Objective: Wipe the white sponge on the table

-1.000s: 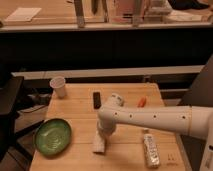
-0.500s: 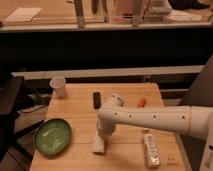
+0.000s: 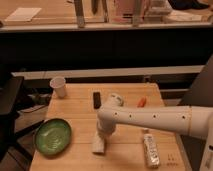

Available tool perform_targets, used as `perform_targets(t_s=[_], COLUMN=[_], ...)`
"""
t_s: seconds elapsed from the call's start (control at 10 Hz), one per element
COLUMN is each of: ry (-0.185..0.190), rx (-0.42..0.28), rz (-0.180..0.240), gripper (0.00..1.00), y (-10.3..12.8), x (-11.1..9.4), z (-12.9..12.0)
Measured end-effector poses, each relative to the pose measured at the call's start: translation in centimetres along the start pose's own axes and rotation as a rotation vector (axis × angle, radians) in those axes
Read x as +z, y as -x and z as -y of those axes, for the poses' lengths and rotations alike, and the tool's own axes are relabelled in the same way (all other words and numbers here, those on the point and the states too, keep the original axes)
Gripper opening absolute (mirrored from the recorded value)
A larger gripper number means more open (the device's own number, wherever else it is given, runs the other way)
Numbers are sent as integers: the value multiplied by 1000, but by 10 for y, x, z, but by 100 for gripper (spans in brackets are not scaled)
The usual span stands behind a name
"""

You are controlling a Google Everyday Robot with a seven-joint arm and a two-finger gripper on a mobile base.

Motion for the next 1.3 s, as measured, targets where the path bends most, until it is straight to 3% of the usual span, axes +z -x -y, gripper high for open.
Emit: perform_targets(t_s=[1.3], ry=[-13], rx=[19], rz=[4], gripper=[0], y=[-1], x=[-1], z=[-8])
